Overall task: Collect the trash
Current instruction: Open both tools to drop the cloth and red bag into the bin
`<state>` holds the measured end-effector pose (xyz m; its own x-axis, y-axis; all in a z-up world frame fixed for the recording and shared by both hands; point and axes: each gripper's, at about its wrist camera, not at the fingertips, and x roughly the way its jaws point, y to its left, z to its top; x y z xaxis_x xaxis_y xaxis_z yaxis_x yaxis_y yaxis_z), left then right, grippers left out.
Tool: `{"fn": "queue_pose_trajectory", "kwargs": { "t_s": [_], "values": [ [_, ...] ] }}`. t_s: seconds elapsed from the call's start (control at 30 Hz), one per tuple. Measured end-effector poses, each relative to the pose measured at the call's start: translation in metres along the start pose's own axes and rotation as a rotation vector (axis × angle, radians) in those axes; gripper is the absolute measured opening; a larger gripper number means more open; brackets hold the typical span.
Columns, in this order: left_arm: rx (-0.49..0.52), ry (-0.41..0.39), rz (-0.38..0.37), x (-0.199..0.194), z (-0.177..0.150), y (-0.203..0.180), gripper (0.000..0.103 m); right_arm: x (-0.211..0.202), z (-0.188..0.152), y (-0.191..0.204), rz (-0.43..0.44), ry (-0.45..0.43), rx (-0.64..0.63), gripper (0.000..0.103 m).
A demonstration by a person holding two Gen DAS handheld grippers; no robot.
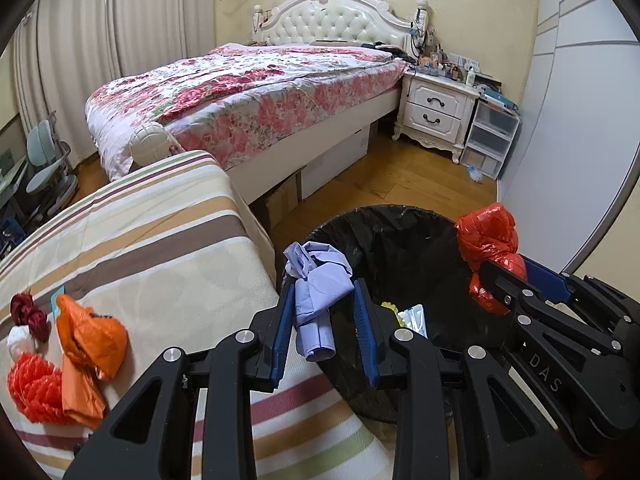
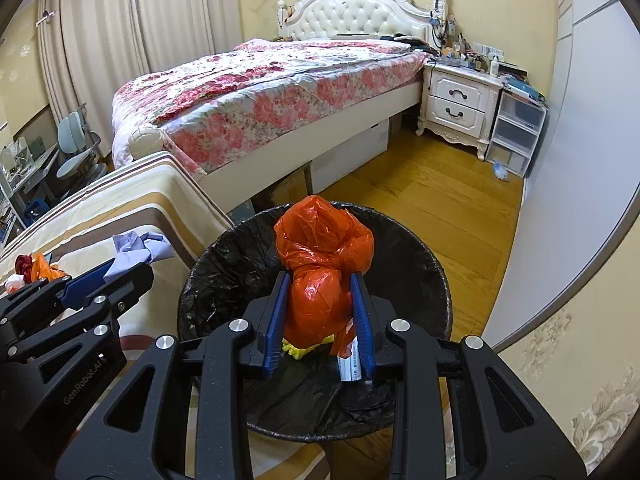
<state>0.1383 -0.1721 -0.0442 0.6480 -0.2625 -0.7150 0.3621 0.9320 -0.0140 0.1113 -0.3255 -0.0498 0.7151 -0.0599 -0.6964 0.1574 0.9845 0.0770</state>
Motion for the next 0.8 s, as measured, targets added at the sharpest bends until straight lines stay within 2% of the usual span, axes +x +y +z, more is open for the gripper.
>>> {"fn": "queue_pose_trajectory", "kwargs": {
  "t_s": [0.17, 0.2, 0.23, 0.3, 0.43, 0.8],
  "values": [
    [0.019, 0.021, 0.008, 0.011, 0.003, -0.004, 0.031, 0.006, 0.001, -0.004, -0.005, 0.006, 0.008, 0.031],
    [0.024, 0.022, 0.015, 0.012, 0.003, -0.005, 0.036, 0.008, 0.001, -0.005, -0.008, 0.008, 0.009, 0.032],
    [0.028, 0.021, 0.023, 0.012, 0.002, -0.005, 0.049, 0.009, 0.001, -0.005, -0.011, 0.009, 0.010, 0.032],
    [0.028, 0.010, 0.032, 0.011, 0.003, -0.007, 0.063, 0.009, 0.001, -0.008, -0.018, 0.004, 0.014, 0.042],
    [0.024, 0.004, 0.047, 0.007, 0.002, -0.003, 0.071, 0.006, 0.000, -0.010, -0.034, -0.001, 0.024, 0.042],
    [-0.017, -0.015, 0.069, -0.032, -0.009, 0.022, 0.071, -0.021, -0.007, 0.007, -0.002, -0.018, 0.025, 0.045]
  ]
}}
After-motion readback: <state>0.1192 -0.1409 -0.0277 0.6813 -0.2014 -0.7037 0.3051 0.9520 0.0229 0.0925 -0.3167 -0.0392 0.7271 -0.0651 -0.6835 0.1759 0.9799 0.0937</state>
